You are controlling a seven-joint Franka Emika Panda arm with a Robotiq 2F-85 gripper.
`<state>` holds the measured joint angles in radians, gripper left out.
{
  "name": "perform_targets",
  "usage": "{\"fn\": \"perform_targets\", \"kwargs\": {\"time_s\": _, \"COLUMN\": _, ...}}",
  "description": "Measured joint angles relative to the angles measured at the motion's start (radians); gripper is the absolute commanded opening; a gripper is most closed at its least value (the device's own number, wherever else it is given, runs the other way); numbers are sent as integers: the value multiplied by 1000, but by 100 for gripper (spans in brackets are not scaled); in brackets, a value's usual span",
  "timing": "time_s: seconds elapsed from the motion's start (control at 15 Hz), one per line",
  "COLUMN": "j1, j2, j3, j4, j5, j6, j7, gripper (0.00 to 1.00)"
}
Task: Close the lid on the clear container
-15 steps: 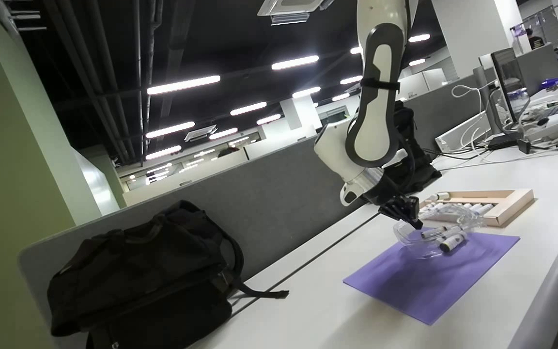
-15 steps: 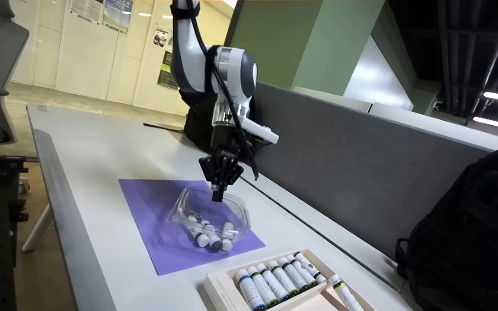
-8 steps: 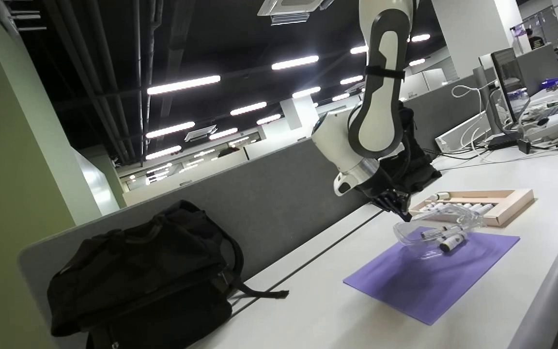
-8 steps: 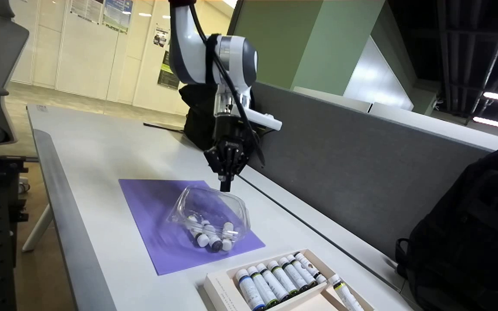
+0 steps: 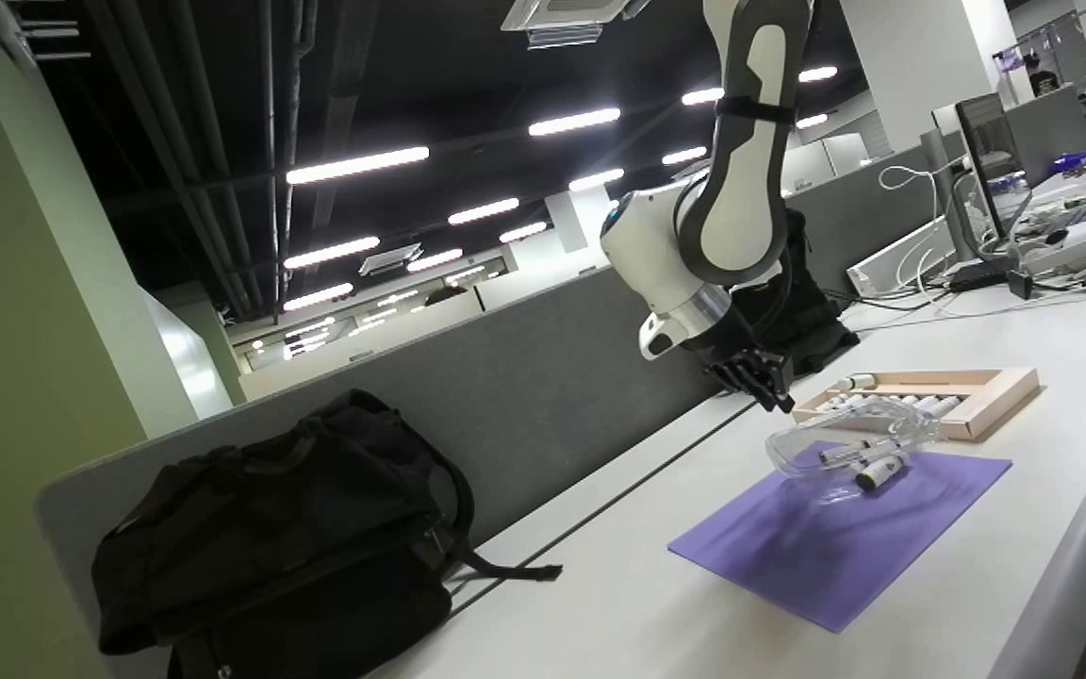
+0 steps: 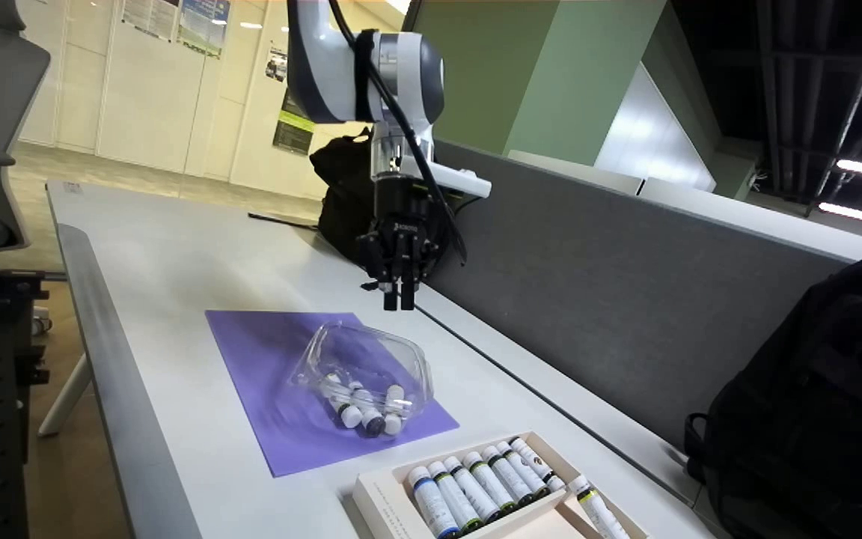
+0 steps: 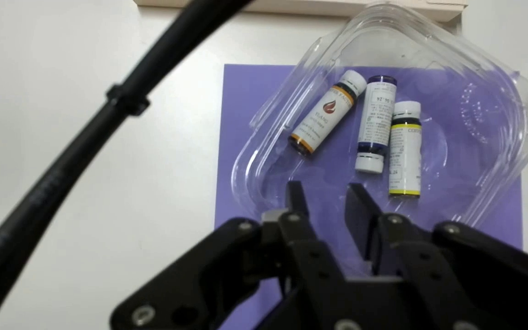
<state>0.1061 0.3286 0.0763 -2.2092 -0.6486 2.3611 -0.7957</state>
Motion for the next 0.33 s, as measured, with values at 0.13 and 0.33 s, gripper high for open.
{"fn": "perform_targets", "kwargs": {"time_s": 0.13, "j1": 0, "j2": -17, "j3": 0, "j4": -6, "j5": 0, "j6": -1, "j7": 2, "gripper": 41}}
{"fn": "perform_targets", "kwargs": {"time_s": 0.33, "j1": 0, "j2": -21, "j3": 0, "j4": -11, "j5": 0, "j6": -1, "j7": 5, "gripper": 41}}
